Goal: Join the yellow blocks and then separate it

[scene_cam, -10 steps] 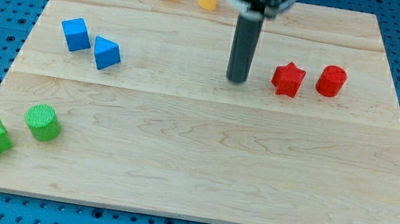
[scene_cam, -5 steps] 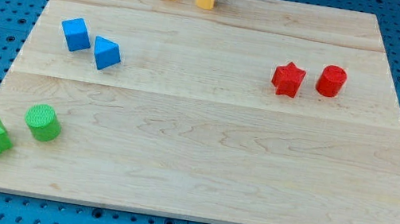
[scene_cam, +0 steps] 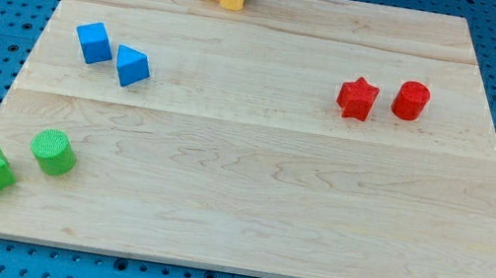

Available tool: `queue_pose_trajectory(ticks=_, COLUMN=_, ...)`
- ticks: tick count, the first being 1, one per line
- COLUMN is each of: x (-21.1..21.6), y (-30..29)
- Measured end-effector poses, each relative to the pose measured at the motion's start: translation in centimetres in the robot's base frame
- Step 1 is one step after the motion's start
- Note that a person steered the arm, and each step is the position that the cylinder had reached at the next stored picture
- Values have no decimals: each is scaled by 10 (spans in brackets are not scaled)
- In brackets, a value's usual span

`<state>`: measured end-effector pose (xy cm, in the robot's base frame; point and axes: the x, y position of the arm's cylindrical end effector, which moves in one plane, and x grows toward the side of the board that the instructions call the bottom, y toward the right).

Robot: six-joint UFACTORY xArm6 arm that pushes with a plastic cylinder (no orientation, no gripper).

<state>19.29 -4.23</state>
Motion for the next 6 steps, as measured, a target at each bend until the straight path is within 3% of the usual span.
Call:
queue_pose_trajectory(ticks=1, x=0, y=-4)
queue_pose_trajectory(ticks=2, x=0, y=-54)
queue_pose_trajectory(ticks=4, x=57, y=-101)
queue_pose_trajectory(ticks=5, x=50, y=-193)
queue_pose_trajectory(ticks=6, x=-1, y=-191)
